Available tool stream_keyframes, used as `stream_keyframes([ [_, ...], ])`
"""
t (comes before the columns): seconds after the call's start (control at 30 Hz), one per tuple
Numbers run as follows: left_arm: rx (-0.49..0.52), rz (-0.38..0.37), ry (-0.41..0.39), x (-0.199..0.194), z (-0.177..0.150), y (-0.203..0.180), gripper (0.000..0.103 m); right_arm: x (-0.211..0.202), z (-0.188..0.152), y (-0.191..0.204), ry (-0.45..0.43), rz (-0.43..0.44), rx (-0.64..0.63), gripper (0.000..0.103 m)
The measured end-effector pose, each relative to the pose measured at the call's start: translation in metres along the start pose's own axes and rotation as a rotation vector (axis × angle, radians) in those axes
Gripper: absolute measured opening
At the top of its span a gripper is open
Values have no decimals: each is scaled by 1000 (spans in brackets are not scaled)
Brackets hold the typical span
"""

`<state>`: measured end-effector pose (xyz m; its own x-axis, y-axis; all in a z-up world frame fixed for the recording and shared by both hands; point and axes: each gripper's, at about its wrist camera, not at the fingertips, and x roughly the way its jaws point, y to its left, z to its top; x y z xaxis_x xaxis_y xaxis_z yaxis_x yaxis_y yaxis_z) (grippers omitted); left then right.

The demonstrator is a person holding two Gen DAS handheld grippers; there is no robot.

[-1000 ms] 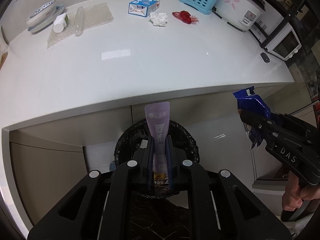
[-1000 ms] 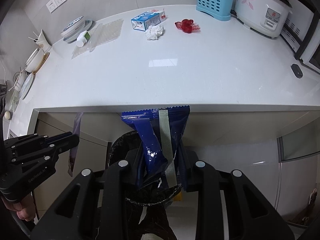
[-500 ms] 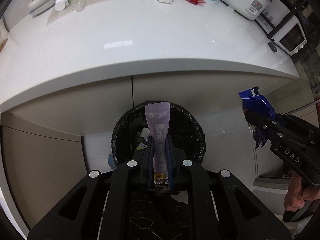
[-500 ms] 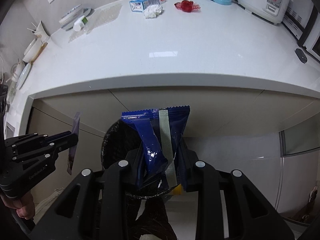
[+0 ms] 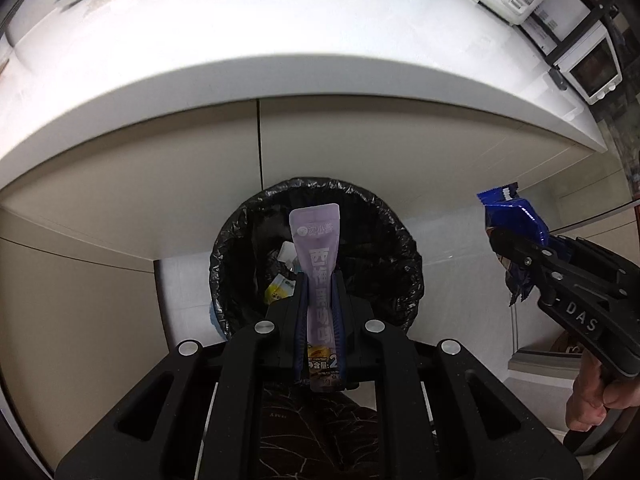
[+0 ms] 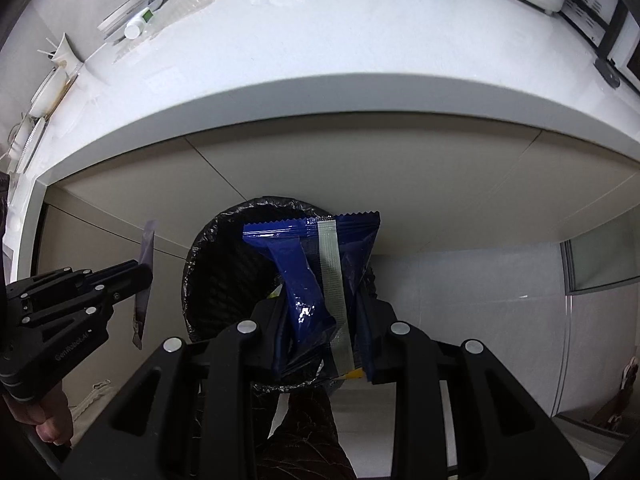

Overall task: Collect trash
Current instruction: 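Carry the blue bag and purple wrapper down over the black trash bin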

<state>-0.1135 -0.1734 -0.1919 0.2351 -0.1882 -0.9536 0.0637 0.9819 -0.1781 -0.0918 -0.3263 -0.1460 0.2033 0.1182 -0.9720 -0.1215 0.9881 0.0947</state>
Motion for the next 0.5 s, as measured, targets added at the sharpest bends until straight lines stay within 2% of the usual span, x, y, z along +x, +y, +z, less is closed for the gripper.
stream_keyframes([
  [0.5, 47, -4, 28, 35, -6, -13, 11, 8, -8, -11, 20, -38, 42, 26],
])
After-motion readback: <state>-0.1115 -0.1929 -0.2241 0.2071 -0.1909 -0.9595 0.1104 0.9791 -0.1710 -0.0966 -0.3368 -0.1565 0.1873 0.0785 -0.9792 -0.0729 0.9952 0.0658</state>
